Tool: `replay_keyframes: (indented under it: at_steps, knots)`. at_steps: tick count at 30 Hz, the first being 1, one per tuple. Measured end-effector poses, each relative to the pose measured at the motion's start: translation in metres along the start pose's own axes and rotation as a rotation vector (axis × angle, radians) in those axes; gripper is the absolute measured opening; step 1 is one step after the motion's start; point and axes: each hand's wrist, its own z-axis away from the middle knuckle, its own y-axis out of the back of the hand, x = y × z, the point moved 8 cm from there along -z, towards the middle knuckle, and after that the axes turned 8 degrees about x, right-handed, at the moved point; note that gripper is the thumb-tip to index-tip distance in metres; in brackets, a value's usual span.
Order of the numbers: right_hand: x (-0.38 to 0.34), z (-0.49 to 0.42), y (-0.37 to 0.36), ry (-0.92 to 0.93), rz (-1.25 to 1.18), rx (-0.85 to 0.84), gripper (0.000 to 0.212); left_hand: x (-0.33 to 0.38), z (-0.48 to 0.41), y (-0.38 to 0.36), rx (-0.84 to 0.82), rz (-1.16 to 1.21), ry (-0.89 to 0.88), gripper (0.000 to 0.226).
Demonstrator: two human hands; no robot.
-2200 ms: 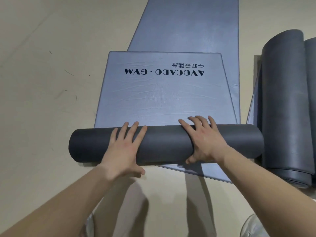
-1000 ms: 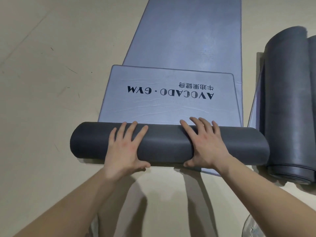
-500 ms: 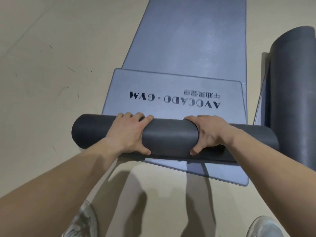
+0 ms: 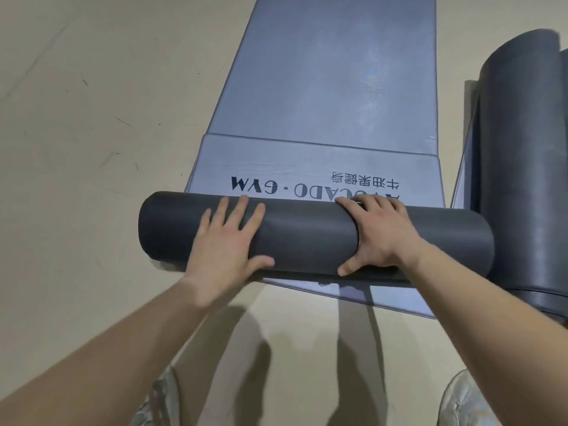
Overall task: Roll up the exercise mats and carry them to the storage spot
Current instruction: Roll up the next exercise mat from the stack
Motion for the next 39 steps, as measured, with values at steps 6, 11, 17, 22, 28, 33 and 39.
replay_keyframes:
  at_steps: [6, 11, 17, 22, 28, 33, 39]
  knots:
    - [-0.007, 0.016, -0.018, 0.022, 0.171, 0.23, 0.157, -0.012, -0.052, -0.023, -0.089, -0.03, -0.068, 0.146]
    - [0.0, -0.006, -0.009, 0.045, 0.177, 0.314, 0.133, -0.009, -0.068, -0.024, -0.113, -0.087, -0.21, 0.144]
    - [-0.004, 0.014, -0.005, 0.116, 0.177, 0.265, 0.122, 0.005, -0.037, -0.015, -0.165, -0.048, -0.206, 0.128]
    - [-0.013, 0.054, -0.017, 0.14, 0.151, 0.047, 0.119, 0.015, -0.006, -0.019, -0.416, 0.031, -0.242, 0.129]
    - [-0.003, 0.02, 0.005, 0.076, -0.087, -0.221, 0.135, 0.022, 0.008, -0.003, -0.231, -0.044, -0.09, 0.132]
    - [-0.014, 0.035, 0.003, 0.118, 0.072, 0.04, 0.144, 0.018, 0.005, -0.014, -0.135, 0.006, -0.084, 0.126]
    - [-0.013, 0.02, 0.002, 0.112, 0.15, 0.311, 0.145, 0.006, -0.058, -0.003, -0.221, 0.095, -0.166, 0.129]
